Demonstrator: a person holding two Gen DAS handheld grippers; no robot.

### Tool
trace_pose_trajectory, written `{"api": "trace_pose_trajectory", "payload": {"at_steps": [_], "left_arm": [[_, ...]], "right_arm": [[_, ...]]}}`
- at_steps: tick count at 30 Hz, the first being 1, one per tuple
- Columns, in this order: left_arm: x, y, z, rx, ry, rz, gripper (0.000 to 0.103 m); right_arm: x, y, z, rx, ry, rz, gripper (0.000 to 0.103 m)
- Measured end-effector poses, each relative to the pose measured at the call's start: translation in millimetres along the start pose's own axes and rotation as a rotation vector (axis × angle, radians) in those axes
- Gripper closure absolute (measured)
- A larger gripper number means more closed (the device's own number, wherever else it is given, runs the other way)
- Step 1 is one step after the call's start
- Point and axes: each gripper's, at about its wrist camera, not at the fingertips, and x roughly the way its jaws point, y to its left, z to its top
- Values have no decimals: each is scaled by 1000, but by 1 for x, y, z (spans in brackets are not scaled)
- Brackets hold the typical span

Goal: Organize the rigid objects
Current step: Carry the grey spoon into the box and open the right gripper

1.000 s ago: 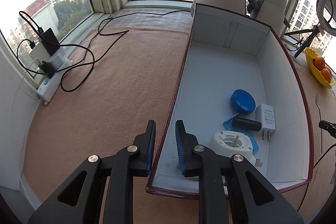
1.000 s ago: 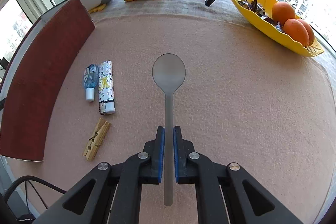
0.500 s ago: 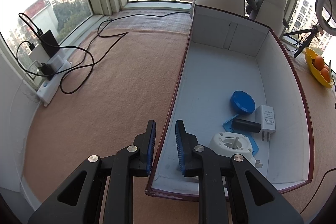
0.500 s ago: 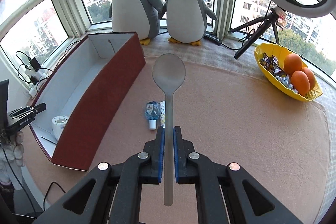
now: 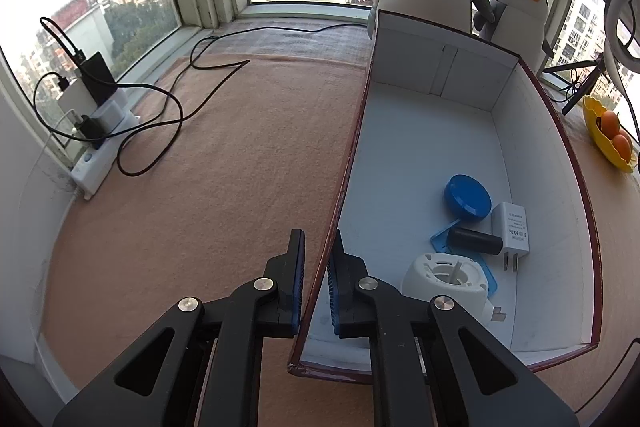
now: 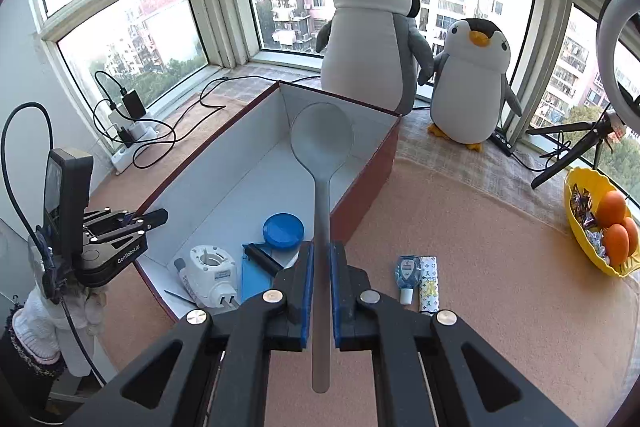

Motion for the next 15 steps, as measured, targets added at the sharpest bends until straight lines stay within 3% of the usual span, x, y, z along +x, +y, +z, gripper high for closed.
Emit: {"api": "trace_pose_trajectory", "payload": {"at_steps": [15], "left_arm": [[1, 2, -2, -3, -1, -12, 94]], "right_arm": [[50, 57, 26, -27, 86, 84, 96]]}}
